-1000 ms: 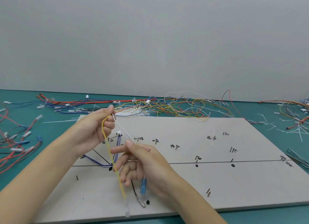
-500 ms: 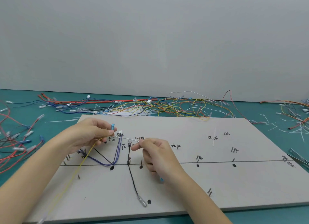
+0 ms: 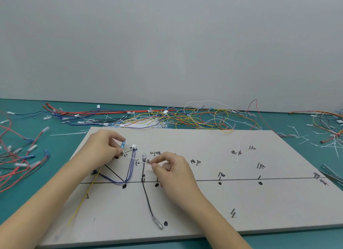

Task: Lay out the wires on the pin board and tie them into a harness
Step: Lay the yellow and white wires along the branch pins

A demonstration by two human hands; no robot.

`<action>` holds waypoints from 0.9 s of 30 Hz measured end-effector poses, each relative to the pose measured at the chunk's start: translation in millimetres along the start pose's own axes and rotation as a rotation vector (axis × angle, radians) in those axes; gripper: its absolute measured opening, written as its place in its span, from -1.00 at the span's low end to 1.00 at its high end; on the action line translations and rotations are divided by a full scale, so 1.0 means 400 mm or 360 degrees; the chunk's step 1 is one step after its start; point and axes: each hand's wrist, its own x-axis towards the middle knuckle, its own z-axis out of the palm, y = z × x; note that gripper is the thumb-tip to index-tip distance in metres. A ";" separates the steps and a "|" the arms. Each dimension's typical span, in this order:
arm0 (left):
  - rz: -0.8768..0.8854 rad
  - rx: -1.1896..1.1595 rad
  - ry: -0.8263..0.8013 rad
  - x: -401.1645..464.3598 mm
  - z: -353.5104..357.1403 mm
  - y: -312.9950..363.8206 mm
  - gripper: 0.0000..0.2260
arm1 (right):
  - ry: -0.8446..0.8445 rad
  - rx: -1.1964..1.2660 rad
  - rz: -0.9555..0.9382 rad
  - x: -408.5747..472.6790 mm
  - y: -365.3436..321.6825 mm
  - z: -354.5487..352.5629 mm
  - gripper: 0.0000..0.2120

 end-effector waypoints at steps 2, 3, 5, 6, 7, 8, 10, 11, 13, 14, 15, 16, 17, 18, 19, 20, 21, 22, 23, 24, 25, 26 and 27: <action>-0.0014 0.0025 0.0029 -0.003 -0.004 0.003 -0.81 | -0.0015 -0.0024 0.0001 -0.001 0.000 0.000 -0.88; -0.0018 0.0048 0.0040 -0.005 -0.006 0.005 -0.81 | -0.0023 -0.0048 -0.0005 -0.002 0.001 0.001 -0.88; -0.0025 0.0079 0.0035 -0.007 -0.009 0.008 -0.82 | -0.0033 -0.0111 -0.0018 -0.003 0.003 0.002 -0.87; -0.0027 0.0088 0.0026 -0.008 -0.010 0.009 -0.82 | -0.0035 -0.0142 -0.0023 -0.004 0.004 0.003 -0.87; -0.0028 0.0103 0.0012 -0.009 -0.012 0.010 -0.82 | -0.0035 -0.0164 -0.0026 -0.004 0.004 0.003 -0.86; -0.0030 0.0123 -0.0006 -0.009 -0.012 0.011 -0.81 | -0.0035 -0.0172 -0.0025 -0.004 0.004 0.002 -0.85; -0.0034 0.0170 -0.0053 -0.007 -0.012 0.011 -0.80 | -0.0046 -0.0166 -0.0017 -0.003 0.003 -0.001 -0.83; -0.0034 0.0194 -0.0077 -0.006 -0.012 0.012 -0.80 | -0.0061 -0.0167 -0.0017 -0.004 0.001 -0.002 -0.82; -0.0032 0.0268 -0.0107 -0.007 -0.008 0.015 -0.77 | -0.0116 -0.0192 -0.0031 -0.010 -0.003 -0.001 -0.82; -0.0030 0.0327 -0.0108 -0.009 -0.005 0.017 -0.76 | -0.0153 -0.0211 -0.0040 -0.013 -0.005 0.001 -0.82; -0.0029 0.0397 -0.0103 -0.012 -0.001 0.020 -0.75 | -0.0185 -0.0232 -0.0048 -0.015 -0.007 0.002 -0.83; -0.0028 0.0462 -0.0100 -0.014 0.002 0.023 -0.74 | -0.0206 -0.0255 -0.0057 -0.017 -0.009 0.003 -0.84; -0.0030 0.0515 -0.0104 -0.016 0.003 0.024 -0.74 | -0.0216 -0.0279 -0.0069 -0.018 -0.010 0.004 -0.84; -0.0033 0.0557 -0.0114 -0.017 0.004 0.025 -0.74 | -0.0222 -0.0296 -0.0084 -0.019 -0.012 0.002 -0.85; -0.0035 0.0587 -0.0126 -0.017 0.003 0.025 -0.75 | -0.0230 -0.0303 -0.0101 -0.020 -0.013 0.000 -0.85; -0.0032 0.0607 -0.0135 -0.018 0.001 0.024 -0.76 | -0.0245 -0.0300 -0.0120 -0.021 -0.015 -0.001 -0.86; -0.0027 0.0621 -0.0140 -0.017 -0.001 0.024 -0.77 | -0.0264 -0.0294 -0.0139 -0.023 -0.017 0.000 -0.86; -0.0019 0.0633 -0.0141 -0.017 -0.002 0.023 -0.77 | -0.0284 -0.0296 -0.0155 -0.028 -0.019 0.002 -0.86; -0.0011 0.0646 -0.0143 -0.017 -0.004 0.023 -0.78 | -0.0302 -0.0315 -0.0171 -0.033 -0.020 0.006 -0.85; -0.0002 0.0656 -0.0147 -0.018 -0.005 0.023 -0.78 | -0.0318 -0.0343 -0.0185 -0.038 -0.022 0.012 -0.84; 0.0005 0.0660 -0.0153 -0.018 -0.007 0.023 -0.79 | -0.0336 -0.0368 -0.0196 -0.043 -0.024 0.018 -0.82; 0.0012 0.0661 -0.0162 -0.019 -0.009 0.023 -0.81 | -0.0352 -0.0377 -0.0201 -0.047 -0.026 0.025 -0.80; 0.0018 0.0666 -0.0178 -0.019 -0.011 0.023 -0.82 | -0.0363 -0.0372 -0.0201 -0.050 -0.028 0.030 -0.79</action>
